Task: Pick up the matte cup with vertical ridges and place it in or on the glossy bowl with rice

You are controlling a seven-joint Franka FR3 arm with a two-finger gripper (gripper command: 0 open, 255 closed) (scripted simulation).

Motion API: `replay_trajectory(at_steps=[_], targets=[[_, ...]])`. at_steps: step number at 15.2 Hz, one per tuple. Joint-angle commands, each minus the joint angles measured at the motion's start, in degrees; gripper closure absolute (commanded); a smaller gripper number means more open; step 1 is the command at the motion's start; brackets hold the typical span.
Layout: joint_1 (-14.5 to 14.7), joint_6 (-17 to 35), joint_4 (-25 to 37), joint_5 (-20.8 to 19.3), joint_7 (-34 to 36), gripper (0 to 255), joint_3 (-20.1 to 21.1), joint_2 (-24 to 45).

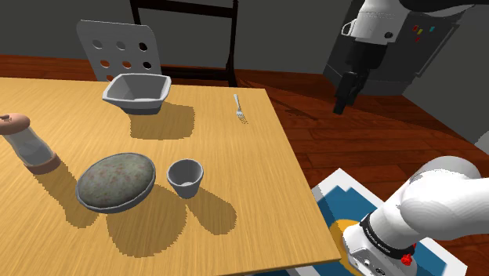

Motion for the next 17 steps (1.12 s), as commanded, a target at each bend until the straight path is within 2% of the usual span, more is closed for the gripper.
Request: replay_trajectory(at_steps=[1,9,17], targets=[[0.0,0.0,0.0,0.0,0.0,0,0.0,0.0],[2.8,12.93,-3.35,7.44,8.32,0,8.28,6.12],[4.71,26.47,-1.64,11.99,16.18,0,16.69,17.21]])
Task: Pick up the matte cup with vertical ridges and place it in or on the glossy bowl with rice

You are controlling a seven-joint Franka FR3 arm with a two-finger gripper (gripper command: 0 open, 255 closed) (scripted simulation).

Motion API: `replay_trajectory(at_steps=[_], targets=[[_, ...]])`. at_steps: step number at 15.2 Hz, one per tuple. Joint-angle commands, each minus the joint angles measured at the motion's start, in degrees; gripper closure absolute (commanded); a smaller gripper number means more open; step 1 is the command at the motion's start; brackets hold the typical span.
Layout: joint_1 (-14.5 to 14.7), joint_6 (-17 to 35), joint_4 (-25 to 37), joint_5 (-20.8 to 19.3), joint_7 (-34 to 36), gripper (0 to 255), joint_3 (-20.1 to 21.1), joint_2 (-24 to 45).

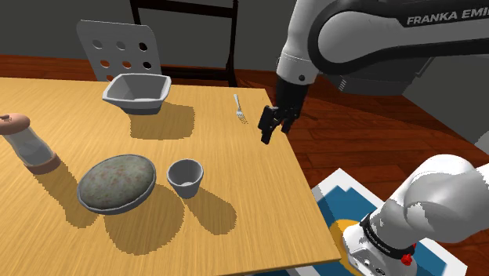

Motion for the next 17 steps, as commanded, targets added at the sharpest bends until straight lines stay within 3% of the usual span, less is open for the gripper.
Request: replay_trajectory(at_steps=[1,8,15,17], targets=[[0.26,3.42,1.42,0.61,2.19,0,2.16,3.6],[0.54,14.22,7.47,-0.93,10.41,0,9.06,16.83],[1.71,22.43,17.05,-9.45,21.55,0,13.67,32.28],[2.1,23.46,17.39,-10.34,22.39,0,13.67,33.63]])
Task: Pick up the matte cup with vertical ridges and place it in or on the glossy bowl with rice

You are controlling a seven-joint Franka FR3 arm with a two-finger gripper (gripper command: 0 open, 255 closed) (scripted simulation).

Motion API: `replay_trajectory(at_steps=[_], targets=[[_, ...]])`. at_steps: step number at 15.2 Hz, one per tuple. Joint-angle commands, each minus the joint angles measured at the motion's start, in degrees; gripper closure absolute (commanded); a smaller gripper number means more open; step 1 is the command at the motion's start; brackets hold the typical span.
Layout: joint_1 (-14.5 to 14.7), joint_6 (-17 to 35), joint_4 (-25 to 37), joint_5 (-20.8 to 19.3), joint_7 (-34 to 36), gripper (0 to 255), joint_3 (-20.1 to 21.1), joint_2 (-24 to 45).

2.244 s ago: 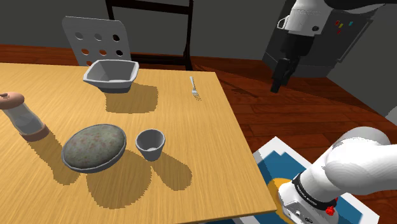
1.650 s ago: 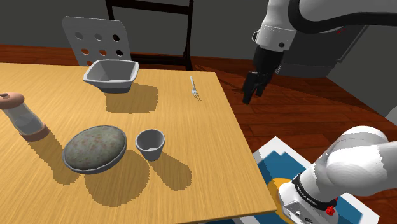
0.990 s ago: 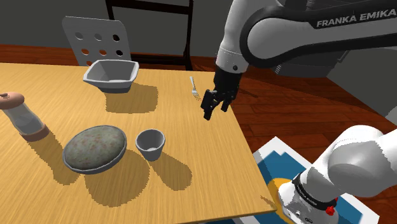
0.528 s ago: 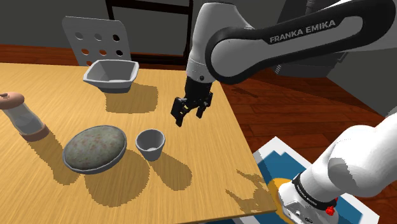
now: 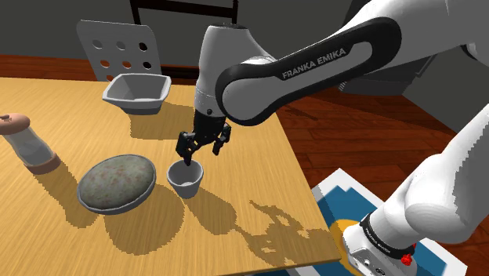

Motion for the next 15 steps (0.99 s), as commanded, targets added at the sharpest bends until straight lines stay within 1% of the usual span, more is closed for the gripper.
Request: replay_trajectory(at_steps=[1,6,14,15], targets=[[0.33,1.42,0.17,-0.97,0.95,0,0.13,1.53],[1.04,5.41,-0.86,-3.0,2.38,0,0.07,4.79],[1.05,5.4,-0.86,-3.0,2.37,0,0.06,4.78],[1.05,5.4,-0.86,-3.0,2.37,255,0.06,4.78]])
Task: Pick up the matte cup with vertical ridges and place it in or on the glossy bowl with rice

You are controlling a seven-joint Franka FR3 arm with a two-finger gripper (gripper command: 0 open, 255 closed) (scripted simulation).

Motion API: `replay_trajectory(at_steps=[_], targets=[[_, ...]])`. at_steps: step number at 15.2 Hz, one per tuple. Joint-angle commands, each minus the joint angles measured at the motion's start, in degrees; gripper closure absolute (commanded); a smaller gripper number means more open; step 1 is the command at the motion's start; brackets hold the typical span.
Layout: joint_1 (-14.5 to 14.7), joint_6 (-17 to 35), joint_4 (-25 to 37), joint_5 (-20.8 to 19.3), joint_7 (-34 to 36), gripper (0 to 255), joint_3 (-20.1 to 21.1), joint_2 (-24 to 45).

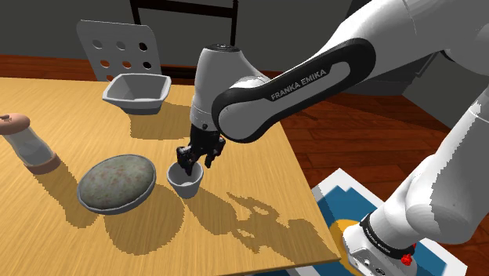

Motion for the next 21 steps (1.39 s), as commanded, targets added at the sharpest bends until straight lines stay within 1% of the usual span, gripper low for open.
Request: replay_trajectory(at_steps=[1,9,21], targets=[[0.0,0.0,0.0,0.0,0.0,255,0.0,0.0],[0.0,0.01,0.0,-0.01,0.0,255,0.0,0.01],[-0.73,-8.92,4.37,2.7,-1.07,255,0.23,-5.12]])
